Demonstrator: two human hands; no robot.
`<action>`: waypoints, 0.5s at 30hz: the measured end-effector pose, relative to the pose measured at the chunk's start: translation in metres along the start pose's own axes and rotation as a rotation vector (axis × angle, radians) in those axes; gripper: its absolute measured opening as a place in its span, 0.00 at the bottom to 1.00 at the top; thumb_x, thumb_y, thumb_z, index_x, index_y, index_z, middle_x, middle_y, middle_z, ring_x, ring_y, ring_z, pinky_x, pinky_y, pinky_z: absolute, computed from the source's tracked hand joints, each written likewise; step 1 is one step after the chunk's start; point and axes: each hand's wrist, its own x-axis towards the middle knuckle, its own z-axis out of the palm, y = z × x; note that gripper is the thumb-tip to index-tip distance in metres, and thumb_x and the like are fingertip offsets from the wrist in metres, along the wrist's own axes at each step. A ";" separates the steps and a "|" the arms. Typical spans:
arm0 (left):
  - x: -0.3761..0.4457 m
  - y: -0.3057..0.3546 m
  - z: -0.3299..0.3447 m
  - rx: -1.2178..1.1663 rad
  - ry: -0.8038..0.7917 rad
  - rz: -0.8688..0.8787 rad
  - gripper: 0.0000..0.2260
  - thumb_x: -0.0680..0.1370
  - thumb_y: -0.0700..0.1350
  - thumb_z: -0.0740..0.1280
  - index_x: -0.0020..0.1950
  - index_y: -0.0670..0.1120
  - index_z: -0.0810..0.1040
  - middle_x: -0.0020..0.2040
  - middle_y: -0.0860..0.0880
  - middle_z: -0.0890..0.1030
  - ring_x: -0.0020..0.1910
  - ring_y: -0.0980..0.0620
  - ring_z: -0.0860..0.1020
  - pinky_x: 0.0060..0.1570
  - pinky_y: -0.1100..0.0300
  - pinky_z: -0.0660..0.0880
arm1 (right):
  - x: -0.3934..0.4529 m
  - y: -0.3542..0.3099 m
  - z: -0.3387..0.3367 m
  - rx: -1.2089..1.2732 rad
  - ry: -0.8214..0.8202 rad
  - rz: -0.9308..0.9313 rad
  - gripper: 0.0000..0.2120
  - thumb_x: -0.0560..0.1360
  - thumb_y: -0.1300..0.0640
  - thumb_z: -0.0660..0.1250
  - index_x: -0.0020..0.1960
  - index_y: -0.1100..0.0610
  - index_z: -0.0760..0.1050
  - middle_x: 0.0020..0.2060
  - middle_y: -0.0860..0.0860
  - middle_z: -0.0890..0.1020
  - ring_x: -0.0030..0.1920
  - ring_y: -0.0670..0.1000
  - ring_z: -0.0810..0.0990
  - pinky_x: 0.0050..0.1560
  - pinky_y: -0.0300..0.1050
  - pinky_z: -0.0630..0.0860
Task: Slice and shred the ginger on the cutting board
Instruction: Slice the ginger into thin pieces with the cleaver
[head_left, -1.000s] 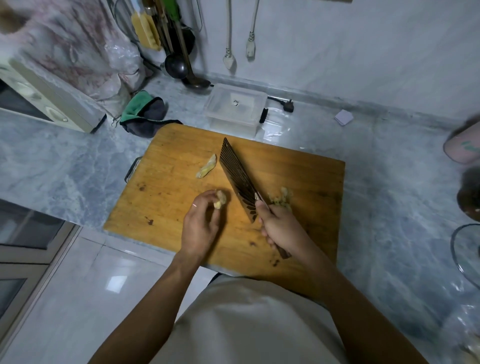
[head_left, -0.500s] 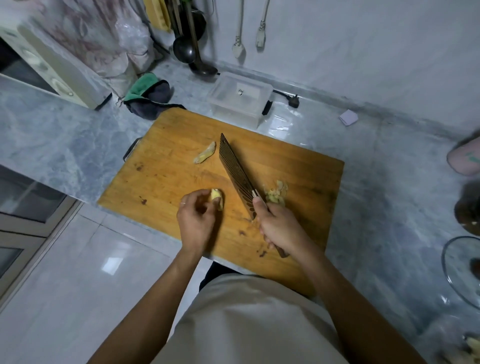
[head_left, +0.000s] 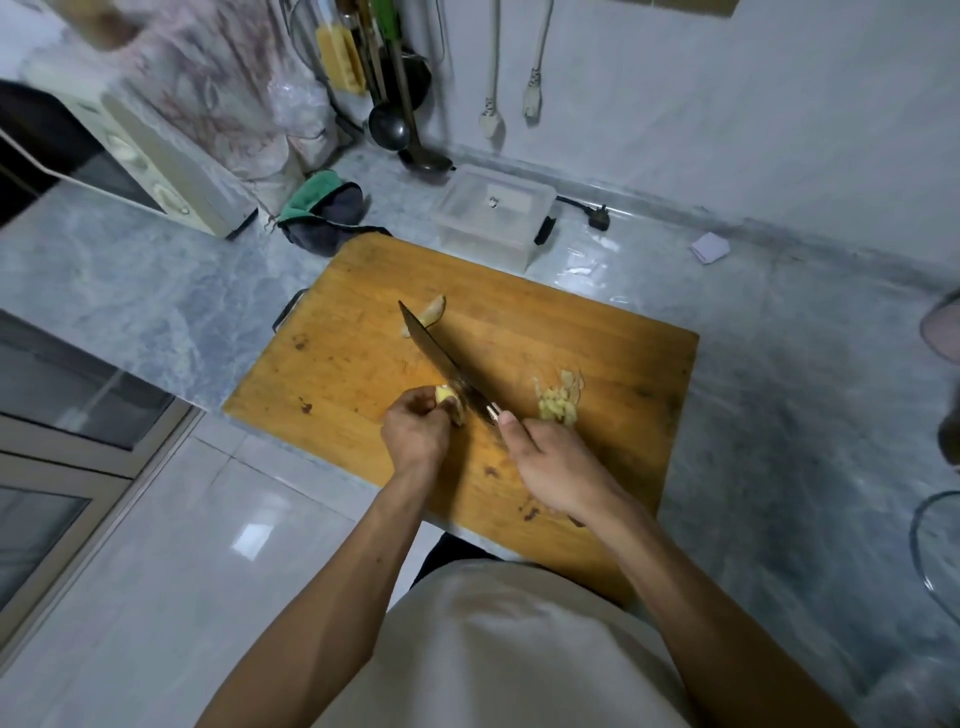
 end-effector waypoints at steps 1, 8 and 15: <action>0.000 0.000 0.000 -0.020 -0.001 -0.004 0.07 0.72 0.40 0.75 0.49 0.48 0.83 0.46 0.48 0.84 0.46 0.47 0.83 0.51 0.49 0.81 | 0.001 -0.001 0.000 0.013 -0.009 0.005 0.25 0.85 0.40 0.49 0.35 0.52 0.69 0.32 0.48 0.73 0.34 0.48 0.73 0.40 0.48 0.69; 0.021 0.004 -0.017 -0.106 0.091 -0.019 0.12 0.71 0.35 0.70 0.43 0.53 0.80 0.44 0.47 0.85 0.45 0.44 0.84 0.50 0.46 0.81 | 0.026 -0.026 0.004 -0.062 -0.052 -0.045 0.26 0.84 0.39 0.50 0.34 0.52 0.67 0.31 0.48 0.74 0.33 0.48 0.74 0.39 0.47 0.69; 0.026 0.007 -0.020 -0.073 0.040 0.049 0.11 0.67 0.41 0.67 0.44 0.57 0.82 0.44 0.51 0.85 0.44 0.46 0.84 0.50 0.47 0.81 | 0.029 -0.033 0.001 -0.145 -0.070 -0.037 0.26 0.83 0.35 0.49 0.36 0.51 0.68 0.35 0.49 0.75 0.34 0.48 0.75 0.35 0.47 0.69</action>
